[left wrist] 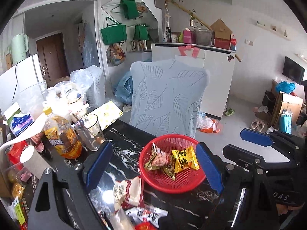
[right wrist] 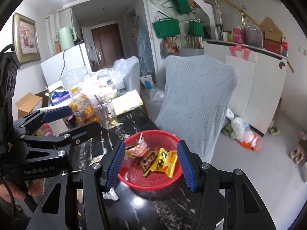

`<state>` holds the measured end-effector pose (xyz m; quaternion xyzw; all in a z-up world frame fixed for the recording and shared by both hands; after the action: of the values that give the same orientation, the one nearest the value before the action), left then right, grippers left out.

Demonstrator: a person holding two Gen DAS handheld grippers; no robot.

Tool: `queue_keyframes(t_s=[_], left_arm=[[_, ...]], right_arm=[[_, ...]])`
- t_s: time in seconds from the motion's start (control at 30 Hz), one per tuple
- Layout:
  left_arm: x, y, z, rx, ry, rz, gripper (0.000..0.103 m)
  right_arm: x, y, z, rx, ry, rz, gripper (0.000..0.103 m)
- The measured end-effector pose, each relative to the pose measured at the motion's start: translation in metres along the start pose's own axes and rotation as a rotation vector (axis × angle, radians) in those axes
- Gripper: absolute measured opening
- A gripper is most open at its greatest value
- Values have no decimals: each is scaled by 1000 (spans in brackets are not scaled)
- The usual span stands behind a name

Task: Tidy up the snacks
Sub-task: 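Withdraw both tools from the basket back toward the remaining snacks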

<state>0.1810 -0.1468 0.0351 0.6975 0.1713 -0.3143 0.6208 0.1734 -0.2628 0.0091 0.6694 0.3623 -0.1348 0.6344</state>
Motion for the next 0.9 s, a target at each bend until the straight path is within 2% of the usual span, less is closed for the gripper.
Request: queue_keyframes(t_s=[0.47,0.9], left_arm=[[-65,-60,-5,-26,21,4,89],[-109,-121,-15,-78,61,-28,89]], right_arm=[[-46,-45,-37,-25,7,4,58],[-64,-100,-77,-57,96,-48,58]])
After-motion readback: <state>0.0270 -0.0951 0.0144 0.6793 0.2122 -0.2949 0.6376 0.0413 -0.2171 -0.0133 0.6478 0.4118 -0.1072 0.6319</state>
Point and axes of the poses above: each gripper's, at about its wrist camera, not at the fingertips, and x roughly the way its jaws point, z to its right, y to its top, the point moved 7 cm from there along x, roughly the way its jaws point, and after that the axes turned 7 degrees about -z, right-handed, at the moved point
